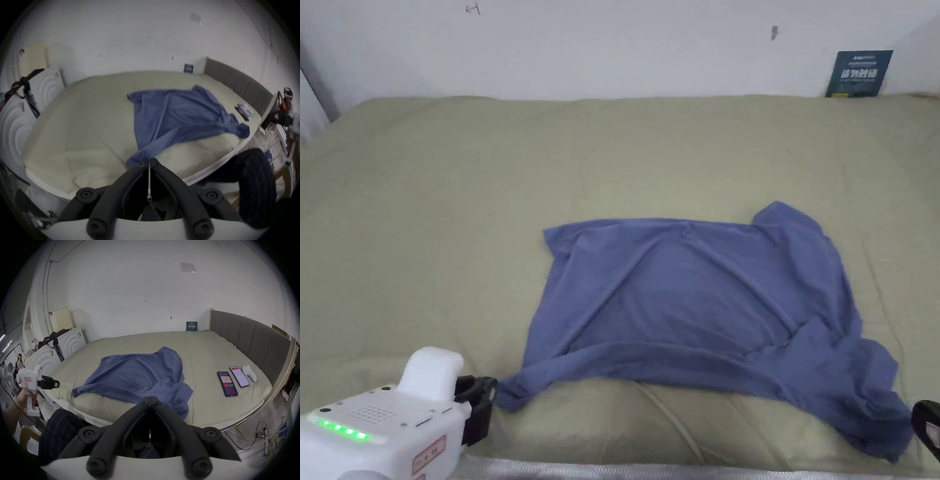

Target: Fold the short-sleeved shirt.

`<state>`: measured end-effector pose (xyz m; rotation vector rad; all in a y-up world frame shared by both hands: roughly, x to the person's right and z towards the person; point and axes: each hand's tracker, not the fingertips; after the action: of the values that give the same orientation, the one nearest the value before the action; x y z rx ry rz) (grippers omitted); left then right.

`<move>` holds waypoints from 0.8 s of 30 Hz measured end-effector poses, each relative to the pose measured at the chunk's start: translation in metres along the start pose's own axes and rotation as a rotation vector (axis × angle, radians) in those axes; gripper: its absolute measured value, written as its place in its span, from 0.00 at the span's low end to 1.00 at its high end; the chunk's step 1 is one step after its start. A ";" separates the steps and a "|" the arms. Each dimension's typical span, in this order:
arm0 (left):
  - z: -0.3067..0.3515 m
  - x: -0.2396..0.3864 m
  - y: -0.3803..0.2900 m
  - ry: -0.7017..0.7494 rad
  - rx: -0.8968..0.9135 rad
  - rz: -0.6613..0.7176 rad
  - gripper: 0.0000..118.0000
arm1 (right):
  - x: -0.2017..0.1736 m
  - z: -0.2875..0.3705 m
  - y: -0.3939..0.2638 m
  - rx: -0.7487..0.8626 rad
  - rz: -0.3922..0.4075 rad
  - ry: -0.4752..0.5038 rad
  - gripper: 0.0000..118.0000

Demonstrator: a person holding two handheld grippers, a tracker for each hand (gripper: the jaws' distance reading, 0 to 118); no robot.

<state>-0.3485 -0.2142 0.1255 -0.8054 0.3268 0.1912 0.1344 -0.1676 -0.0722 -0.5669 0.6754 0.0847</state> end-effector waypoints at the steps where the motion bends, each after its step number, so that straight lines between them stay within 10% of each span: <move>1: -0.012 -0.003 -0.004 -0.018 -0.007 -0.036 0.03 | 0.001 -0.001 0.000 -0.006 -0.004 0.006 0.00; 4: -0.050 -0.021 -0.010 0.000 -0.015 -0.072 0.91 | 0.002 -0.005 -0.001 -0.019 -0.012 0.007 0.00; 5: -0.062 -0.023 -0.012 -0.005 -0.036 -0.079 0.98 | 0.002 -0.007 0.000 -0.024 -0.013 0.005 0.00; 15: -0.142 -0.025 -0.004 -0.018 -0.161 -0.097 0.95 | 0.008 -0.032 0.001 -0.100 -0.061 -0.010 0.00; 19: -0.132 -0.013 -0.001 -0.018 -0.147 -0.083 0.60 | 0.009 -0.039 0.003 -0.148 -0.049 -0.035 0.00; 22: -0.123 -0.009 0.003 -0.001 -0.148 -0.092 0.16 | 0.016 -0.045 0.004 -0.183 -0.057 -0.049 0.00; 24: -0.118 -0.007 0.006 0.005 -0.150 -0.066 0.11 | 0.021 -0.050 0.005 -0.204 -0.065 -0.056 0.00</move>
<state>-0.3822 -0.2970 0.0477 -0.9633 0.2925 0.1527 0.1214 -0.1917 -0.1196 -0.7793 0.5966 0.1089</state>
